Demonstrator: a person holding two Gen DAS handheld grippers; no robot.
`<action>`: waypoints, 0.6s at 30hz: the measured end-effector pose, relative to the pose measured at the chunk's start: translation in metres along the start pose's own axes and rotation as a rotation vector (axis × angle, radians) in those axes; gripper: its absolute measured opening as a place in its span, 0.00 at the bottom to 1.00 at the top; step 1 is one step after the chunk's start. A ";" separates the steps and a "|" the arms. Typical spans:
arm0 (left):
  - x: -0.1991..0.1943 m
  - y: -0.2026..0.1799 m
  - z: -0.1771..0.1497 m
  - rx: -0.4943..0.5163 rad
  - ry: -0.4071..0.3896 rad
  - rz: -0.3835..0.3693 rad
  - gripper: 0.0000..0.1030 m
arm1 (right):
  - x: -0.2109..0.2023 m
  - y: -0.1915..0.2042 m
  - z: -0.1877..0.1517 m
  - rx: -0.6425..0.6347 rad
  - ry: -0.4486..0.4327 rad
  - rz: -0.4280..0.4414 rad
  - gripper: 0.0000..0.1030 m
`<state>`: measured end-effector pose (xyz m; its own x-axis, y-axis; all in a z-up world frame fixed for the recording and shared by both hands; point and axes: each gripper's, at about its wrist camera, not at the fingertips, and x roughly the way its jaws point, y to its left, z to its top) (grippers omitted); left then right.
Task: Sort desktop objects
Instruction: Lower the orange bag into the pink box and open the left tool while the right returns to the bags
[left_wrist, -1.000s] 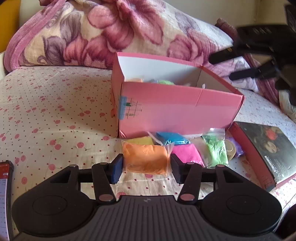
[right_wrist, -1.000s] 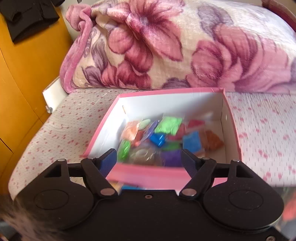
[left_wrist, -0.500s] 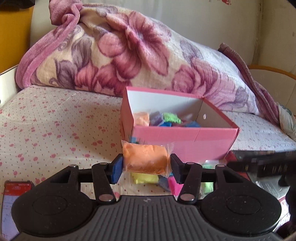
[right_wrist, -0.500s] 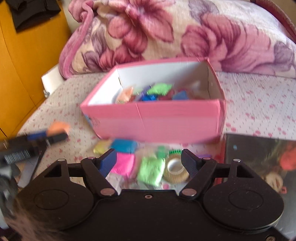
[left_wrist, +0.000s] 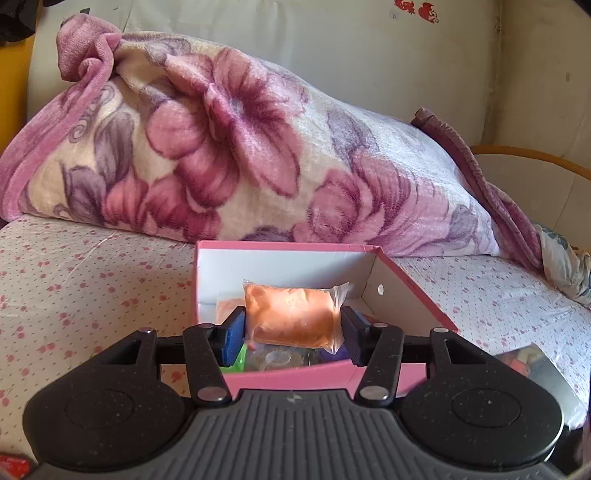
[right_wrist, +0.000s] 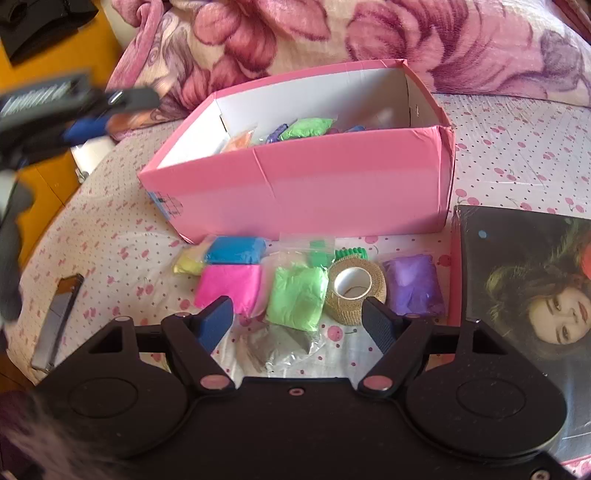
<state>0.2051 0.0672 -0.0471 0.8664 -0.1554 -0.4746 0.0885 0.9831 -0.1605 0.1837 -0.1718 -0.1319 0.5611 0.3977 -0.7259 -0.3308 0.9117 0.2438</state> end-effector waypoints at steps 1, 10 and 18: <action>0.007 -0.001 0.001 -0.006 0.001 0.001 0.51 | 0.001 0.001 0.000 -0.006 0.000 -0.006 0.75; 0.042 -0.008 -0.005 0.019 0.025 -0.012 0.51 | 0.009 0.011 -0.002 -0.053 -0.020 -0.054 0.75; 0.062 -0.002 -0.009 -0.027 0.057 -0.034 0.51 | 0.017 0.021 -0.005 -0.093 -0.038 -0.097 0.75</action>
<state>0.2542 0.0543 -0.0841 0.8336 -0.1950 -0.5167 0.1038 0.9742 -0.2003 0.1832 -0.1464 -0.1423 0.6216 0.3137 -0.7178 -0.3415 0.9332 0.1120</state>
